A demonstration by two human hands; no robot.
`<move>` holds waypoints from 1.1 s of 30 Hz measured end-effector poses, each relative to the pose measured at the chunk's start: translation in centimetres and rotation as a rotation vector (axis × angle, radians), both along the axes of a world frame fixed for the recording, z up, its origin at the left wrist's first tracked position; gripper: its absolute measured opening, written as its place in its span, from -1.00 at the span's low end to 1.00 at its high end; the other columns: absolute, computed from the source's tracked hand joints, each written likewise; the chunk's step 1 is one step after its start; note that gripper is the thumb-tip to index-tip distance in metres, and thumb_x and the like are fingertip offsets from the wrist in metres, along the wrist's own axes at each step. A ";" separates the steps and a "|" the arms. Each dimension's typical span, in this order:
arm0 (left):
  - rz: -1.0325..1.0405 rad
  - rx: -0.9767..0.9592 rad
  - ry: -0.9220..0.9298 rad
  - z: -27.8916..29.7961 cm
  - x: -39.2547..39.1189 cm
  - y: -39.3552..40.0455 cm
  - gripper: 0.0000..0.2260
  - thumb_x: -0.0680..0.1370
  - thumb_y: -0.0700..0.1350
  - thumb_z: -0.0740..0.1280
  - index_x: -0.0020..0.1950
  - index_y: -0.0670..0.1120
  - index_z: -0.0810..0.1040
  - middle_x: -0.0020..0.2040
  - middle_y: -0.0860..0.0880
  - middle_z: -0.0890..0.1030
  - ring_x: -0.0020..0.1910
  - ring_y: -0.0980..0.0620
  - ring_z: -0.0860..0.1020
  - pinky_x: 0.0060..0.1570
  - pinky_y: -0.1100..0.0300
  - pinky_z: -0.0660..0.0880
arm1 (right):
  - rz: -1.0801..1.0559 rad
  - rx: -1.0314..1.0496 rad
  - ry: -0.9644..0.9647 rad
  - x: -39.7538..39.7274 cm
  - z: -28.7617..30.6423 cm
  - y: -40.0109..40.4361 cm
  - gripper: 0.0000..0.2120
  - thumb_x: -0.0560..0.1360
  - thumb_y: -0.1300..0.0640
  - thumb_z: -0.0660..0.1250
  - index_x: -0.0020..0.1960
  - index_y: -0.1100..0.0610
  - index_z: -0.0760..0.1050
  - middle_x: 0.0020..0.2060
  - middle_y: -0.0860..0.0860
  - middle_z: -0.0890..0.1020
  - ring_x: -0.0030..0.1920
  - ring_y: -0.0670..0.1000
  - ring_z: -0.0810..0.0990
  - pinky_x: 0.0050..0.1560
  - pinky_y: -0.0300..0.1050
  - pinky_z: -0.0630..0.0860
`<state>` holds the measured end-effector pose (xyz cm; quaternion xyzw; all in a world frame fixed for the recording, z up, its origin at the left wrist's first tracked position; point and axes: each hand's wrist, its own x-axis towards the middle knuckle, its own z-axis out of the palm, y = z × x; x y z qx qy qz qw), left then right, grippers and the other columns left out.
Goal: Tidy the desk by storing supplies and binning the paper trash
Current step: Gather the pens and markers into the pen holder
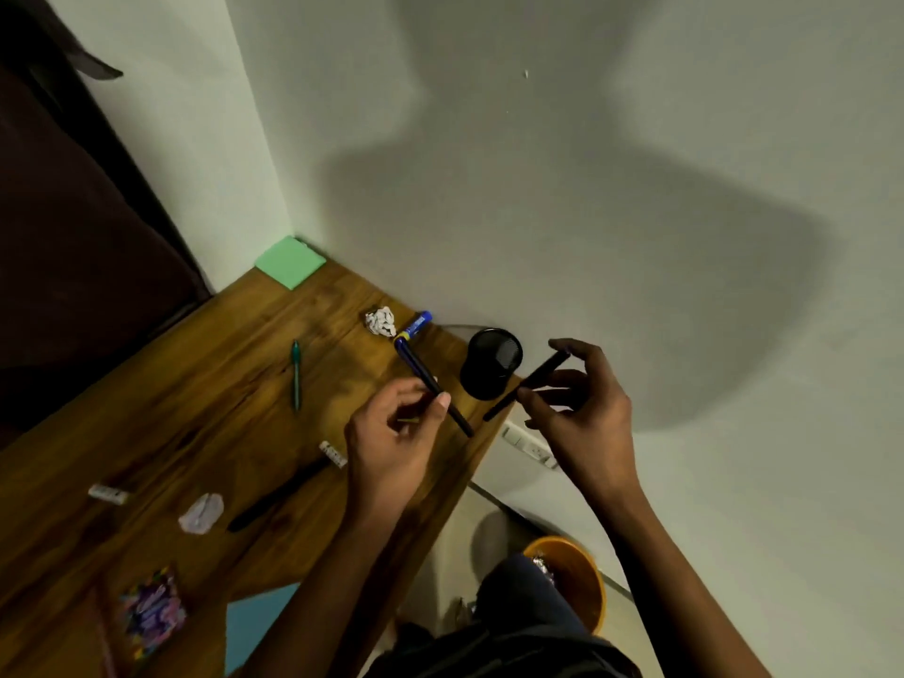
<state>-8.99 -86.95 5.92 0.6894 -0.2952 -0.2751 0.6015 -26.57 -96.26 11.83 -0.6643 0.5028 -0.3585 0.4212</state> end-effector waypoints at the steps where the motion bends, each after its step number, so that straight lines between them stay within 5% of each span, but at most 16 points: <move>1: -0.017 0.002 -0.014 -0.1 0.4 -0.8 -0.83 0.50 -0.03 0.55 0.05 0.07 0.65 -0.06 0.11 0.73 -0.03 0.16 0.70 -0.07 0.18 0.67 | -0.018 -0.023 0.004 0.1 0.1 -0.3 -0.50 0.45 0.21 0.54 0.29 -0.09 0.45 -0.05 -0.05 0.69 -0.05 -0.06 0.72 -0.15 0.01 0.71; 8: -0.091 0.007 -0.099 -0.9 0.6 -6.0 -0.85 0.51 0.04 0.52 -0.02 -0.01 0.71 -0.15 0.12 0.73 -0.16 0.18 0.70 -0.21 0.02 0.70 | -0.085 -0.103 0.093 1.0 -0.4 -4.2 -0.81 0.48 0.10 0.52 0.03 -0.04 0.56 -0.10 -0.14 0.68 -0.03 -0.07 0.70 -0.13 0.04 0.69; 15: 0.022 0.039 -0.145 -3.6 0.7 -10.5 -0.79 0.49 0.06 0.53 -0.09 -0.08 0.71 -0.22 0.08 0.72 -0.23 0.19 0.69 -0.21 0.22 0.66 | -0.026 -0.178 0.236 2.9 -2.0 -8.0 -0.81 0.46 0.07 0.55 -0.01 0.02 0.58 -0.13 -0.14 0.68 -0.17 -0.21 0.67 -0.25 -0.39 0.55; 22: -0.019 0.260 -0.096 -6.1 -0.2 -13.4 -0.85 0.52 0.03 0.52 -0.19 0.01 0.66 -0.27 0.12 0.66 -0.23 0.24 0.64 -0.28 0.45 0.49 | 0.098 -0.118 0.347 3.4 -6.3 -11.7 -0.78 0.44 0.13 0.53 0.05 0.01 0.58 -0.13 -0.17 0.64 -0.20 -0.19 0.64 -0.25 -0.40 0.54; 30: 0.078 0.317 -0.085 -6.9 -1.6 -14.4 -0.73 0.45 -0.05 0.60 -0.31 0.12 0.53 -0.36 0.15 0.59 -0.30 0.21 0.60 -0.30 0.43 0.47 | 0.238 -0.126 0.491 3.7 -9.7 -14.1 -0.78 0.46 0.06 0.51 0.09 0.04 0.63 -0.11 -0.07 0.70 -0.17 -0.02 0.66 -0.18 -0.16 0.59; 33: 0.119 0.273 -0.037 -6.6 -1.9 -14.5 -0.85 0.44 -0.10 0.61 -0.05 0.04 0.69 -0.26 0.18 0.65 -0.19 0.28 0.65 -0.21 0.44 0.53 | 0.296 -0.095 0.463 4.2 -9.6 -14.4 -0.80 0.50 0.06 0.46 0.11 0.01 0.64 -0.04 -0.09 0.72 -0.10 -0.03 0.68 -0.06 -0.22 0.57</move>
